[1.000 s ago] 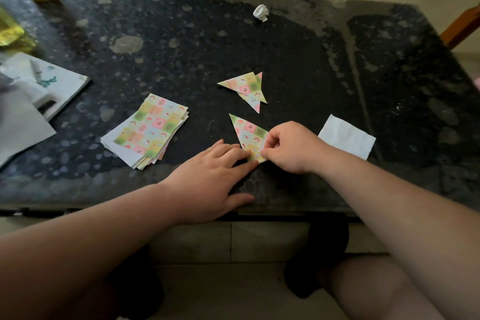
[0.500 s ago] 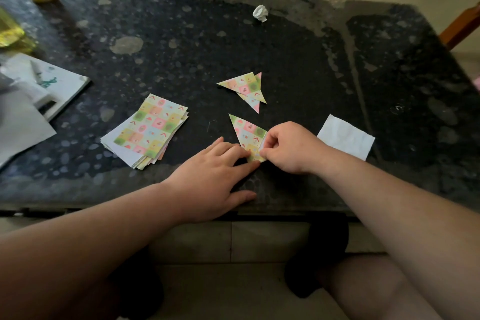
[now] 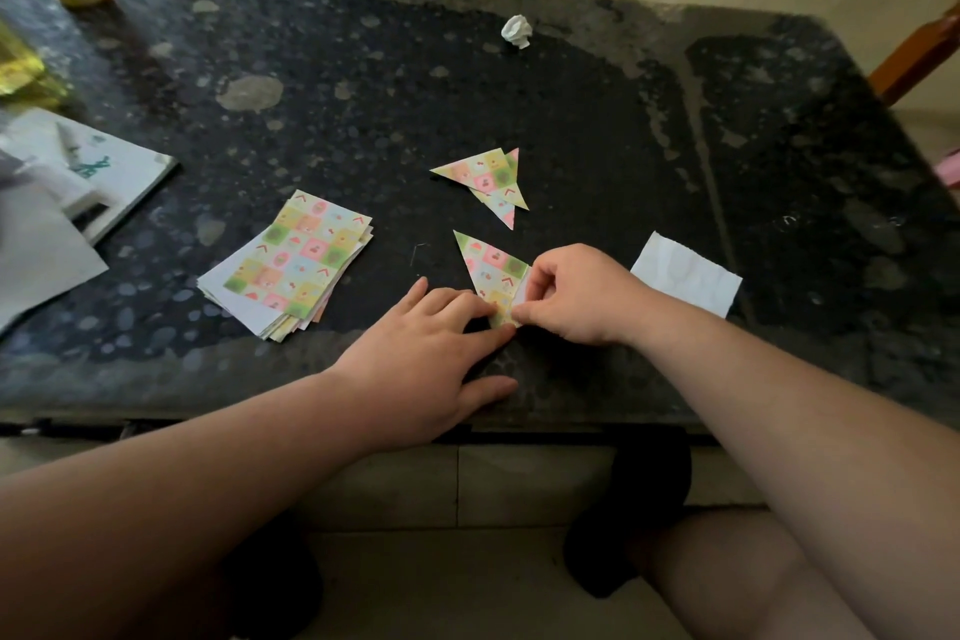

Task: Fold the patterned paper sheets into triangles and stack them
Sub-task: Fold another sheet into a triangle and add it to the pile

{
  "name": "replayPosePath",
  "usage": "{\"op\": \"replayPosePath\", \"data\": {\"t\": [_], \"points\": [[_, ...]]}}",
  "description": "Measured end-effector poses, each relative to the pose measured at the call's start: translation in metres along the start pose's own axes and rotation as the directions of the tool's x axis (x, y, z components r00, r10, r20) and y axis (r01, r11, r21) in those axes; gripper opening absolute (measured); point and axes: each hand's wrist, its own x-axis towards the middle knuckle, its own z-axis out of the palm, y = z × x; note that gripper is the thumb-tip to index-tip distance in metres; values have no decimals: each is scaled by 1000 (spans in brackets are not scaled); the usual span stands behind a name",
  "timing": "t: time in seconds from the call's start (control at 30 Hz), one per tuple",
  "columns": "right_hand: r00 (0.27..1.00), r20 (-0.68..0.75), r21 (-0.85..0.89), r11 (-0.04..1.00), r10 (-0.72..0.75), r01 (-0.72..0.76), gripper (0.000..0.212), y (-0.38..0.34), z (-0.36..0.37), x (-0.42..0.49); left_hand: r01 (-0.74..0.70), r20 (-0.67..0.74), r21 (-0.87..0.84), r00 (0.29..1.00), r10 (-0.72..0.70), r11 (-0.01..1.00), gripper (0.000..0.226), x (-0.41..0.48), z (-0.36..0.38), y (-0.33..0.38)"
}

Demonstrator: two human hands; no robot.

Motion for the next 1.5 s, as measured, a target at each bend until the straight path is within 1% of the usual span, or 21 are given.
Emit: {"op": "replayPosePath", "data": {"t": [0.1,0.2,0.3,0.47,0.73,0.87,0.97,1.03,1.13,1.23,1.33,1.5], "points": [[999,42,-37,999,33,-32,27,1,-7,-1,10,11,27,1000,-10,1000,69,-1,-2,3],[990,102,-19,996,94,-93,29,1,-11,1,11,25,39,1000,-12,999,68,-2,-4,5],[983,129,-15,991,132,-131,32,-2,-13,3,11,33,43,999,-13,999,70,0,-6,6],[979,152,-29,991,134,-131,32,-1,-14,2,13,41,45,999,-15,999,72,2,-7,7],[955,218,83,971,202,-225,28,8,-18,11,15,50,31,999,-16,999,74,0,-8,7],[956,201,110,965,214,-239,27,20,-24,10,16,55,31,998,-18,999,75,0,-7,7],[964,149,124,963,221,-240,17,26,-33,6,20,66,32,998,-22,999,76,-1,-8,8],[976,121,137,971,180,-196,11,24,-32,3,22,65,30,998,-24,999,78,-1,-9,8],[985,140,179,976,99,-123,22,14,-19,1,21,59,39,998,-23,999,80,-1,-10,9],[977,177,75,989,116,-131,36,5,-13,6,18,68,69,997,-23,997,76,0,-12,9],[963,212,32,983,168,-179,37,2,-15,10,6,80,84,997,-13,996,73,1,-14,9],[959,219,43,980,179,-192,38,4,-15,13,-7,101,92,995,-2,996,66,-1,-18,6]]}}
